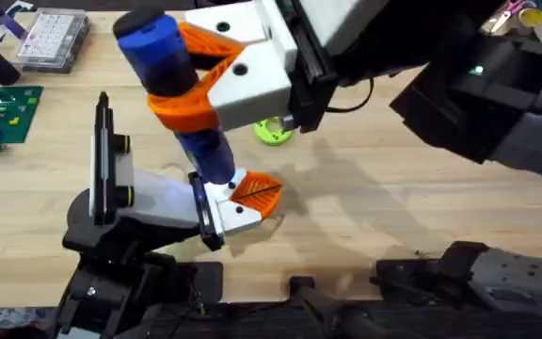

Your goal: Pick up the gripper from the table and insert it into the empty holder that is missing its gripper. Then pick up a screw, insert it into the mounting hole, and use the screwdriver to tighten it. Finally, clean up the table by picking up the vegetable and placing it into the bucket.

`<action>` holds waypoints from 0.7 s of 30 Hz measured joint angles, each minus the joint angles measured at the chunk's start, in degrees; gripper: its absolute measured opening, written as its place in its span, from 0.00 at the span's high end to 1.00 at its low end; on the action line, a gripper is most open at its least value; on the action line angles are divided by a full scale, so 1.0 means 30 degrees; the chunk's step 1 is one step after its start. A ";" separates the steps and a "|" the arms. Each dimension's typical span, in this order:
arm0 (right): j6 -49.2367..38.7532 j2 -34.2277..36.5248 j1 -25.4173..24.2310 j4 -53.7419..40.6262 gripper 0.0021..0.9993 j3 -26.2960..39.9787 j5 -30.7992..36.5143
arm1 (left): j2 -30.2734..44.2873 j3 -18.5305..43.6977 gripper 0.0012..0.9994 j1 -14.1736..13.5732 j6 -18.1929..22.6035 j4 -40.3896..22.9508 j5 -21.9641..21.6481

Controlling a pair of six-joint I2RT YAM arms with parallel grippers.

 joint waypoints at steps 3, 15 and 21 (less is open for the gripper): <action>0.0069 0.0000 -0.0022 0.0000 0.98 0.0000 -0.0011 | 0.0000 0.0000 0.99 0.0000 0.0000 0.0000 0.0004; 0.0419 0.0000 -0.0255 -0.0096 0.98 0.0000 -0.0058 | 0.0000 0.0000 0.99 0.0000 0.0000 0.0000 0.0004; 0.0363 0.0007 -0.0255 -0.0829 0.98 -0.0007 -0.0051 | 0.0000 0.0000 0.99 0.0000 0.0000 0.0000 0.0004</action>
